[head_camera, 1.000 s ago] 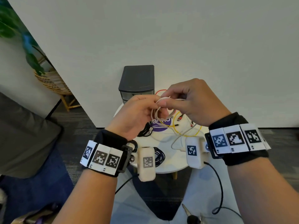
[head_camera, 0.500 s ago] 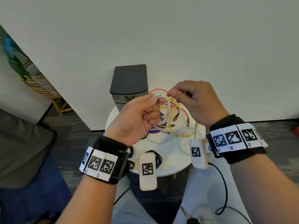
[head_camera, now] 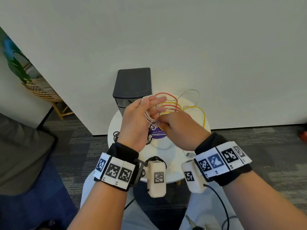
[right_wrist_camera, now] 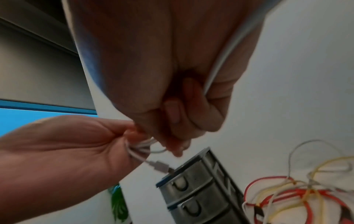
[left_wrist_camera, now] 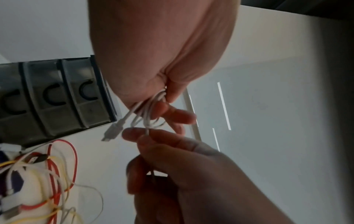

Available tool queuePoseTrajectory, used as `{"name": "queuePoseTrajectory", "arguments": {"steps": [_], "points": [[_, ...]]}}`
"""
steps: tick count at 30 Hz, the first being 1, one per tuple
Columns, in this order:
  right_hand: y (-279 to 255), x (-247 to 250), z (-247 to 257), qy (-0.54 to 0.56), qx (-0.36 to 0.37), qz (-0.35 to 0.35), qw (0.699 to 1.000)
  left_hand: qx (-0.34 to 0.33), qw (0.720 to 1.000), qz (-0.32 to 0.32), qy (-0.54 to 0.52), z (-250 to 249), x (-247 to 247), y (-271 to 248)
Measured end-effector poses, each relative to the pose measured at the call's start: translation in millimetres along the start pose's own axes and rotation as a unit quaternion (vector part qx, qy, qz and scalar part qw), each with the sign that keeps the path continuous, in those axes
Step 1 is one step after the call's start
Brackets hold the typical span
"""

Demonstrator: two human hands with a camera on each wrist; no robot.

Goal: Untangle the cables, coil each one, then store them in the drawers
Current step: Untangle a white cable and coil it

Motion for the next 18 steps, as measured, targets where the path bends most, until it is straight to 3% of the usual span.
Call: {"name": "queuePoseTrajectory", "arguments": {"steps": [3,7,14,18], "points": [[-4.5,-6.7,17.1,-0.003,0.032,0.044,0.999,-0.01,1.0,0.001,0.007,-0.7,2.9,2.3],[-3.0,25.9,37.3,-0.018,0.065,0.059,0.996,-0.039,0.985,0.05,0.158,-3.5,-8.0,-1.2],[4.6,120.1,34.9,-0.006,0.085,-0.077,0.993,-0.071,0.97,0.164,0.168,-20.8,-25.0,-10.8],[3.3,131.0,22.1,0.06,0.087,-0.134,0.985,-0.046,0.976,0.188,0.102,-29.8,-34.4,-17.0]]}}
Point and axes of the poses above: each hand's wrist, its own y-axis towards the middle knuckle, its own x-axis out of the back of the hand, z = x × y, the point moved 9 cm from there along y, towards the middle knuckle, and after that the axes turned 1 degree about y, right-handed, at the moved point
